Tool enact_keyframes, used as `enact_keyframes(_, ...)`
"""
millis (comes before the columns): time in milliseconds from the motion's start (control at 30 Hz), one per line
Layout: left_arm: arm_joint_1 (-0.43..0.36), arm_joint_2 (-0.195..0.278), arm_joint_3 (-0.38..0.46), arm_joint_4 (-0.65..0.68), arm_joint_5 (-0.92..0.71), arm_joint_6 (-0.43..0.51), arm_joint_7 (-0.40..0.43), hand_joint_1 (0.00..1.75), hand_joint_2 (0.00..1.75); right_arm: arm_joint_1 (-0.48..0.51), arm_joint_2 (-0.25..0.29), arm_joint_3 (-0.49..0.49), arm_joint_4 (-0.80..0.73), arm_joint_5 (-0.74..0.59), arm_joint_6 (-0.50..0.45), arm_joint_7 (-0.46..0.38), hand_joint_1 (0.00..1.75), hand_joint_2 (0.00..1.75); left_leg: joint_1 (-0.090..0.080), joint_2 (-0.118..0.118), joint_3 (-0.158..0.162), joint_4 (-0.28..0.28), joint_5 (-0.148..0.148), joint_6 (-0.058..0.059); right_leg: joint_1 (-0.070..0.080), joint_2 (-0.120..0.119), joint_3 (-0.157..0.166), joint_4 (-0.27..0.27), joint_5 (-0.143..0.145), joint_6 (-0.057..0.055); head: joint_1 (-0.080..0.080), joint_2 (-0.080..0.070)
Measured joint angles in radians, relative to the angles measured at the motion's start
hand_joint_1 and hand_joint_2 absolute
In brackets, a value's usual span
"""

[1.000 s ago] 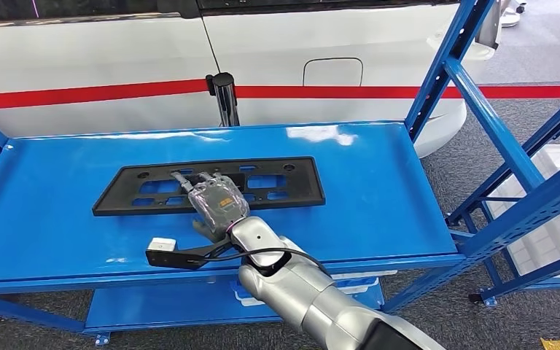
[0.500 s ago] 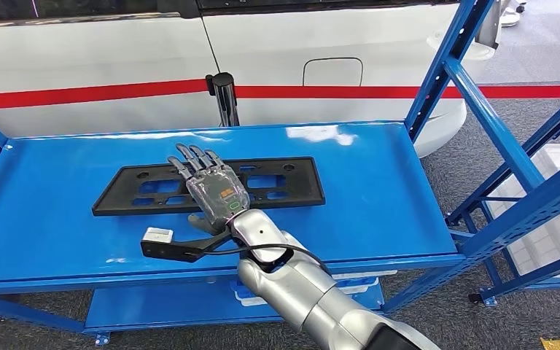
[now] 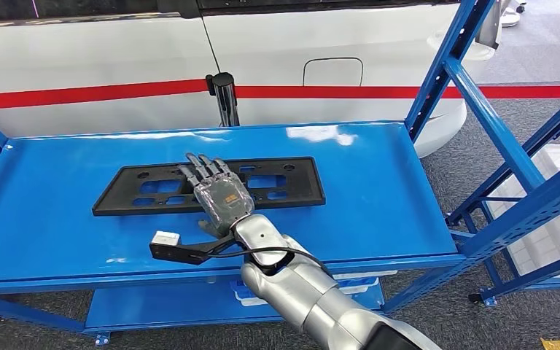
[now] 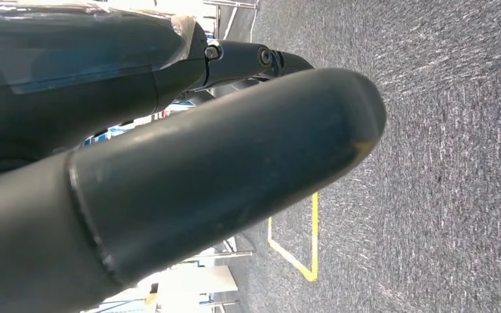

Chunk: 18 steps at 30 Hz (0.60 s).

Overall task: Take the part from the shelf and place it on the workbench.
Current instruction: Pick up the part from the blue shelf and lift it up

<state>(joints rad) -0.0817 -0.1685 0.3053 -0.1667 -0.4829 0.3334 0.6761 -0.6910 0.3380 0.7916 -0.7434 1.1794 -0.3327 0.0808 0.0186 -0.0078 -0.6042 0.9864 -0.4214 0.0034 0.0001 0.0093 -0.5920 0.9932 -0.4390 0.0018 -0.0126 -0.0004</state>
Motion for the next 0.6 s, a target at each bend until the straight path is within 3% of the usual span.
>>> enact_keyframes(600,0.000,0.000,0.003,0.000,-0.016,-0.005,0.000,0.00,0.00,-0.048,0.000,0.057,0.120,-0.022,-0.005,0.052,0.00,1.75,0.000,0.000,0.000,0.000,0.000,0.000,0.000,0.000,0.000,0.000,0.000,0.000,0.000,0.000)
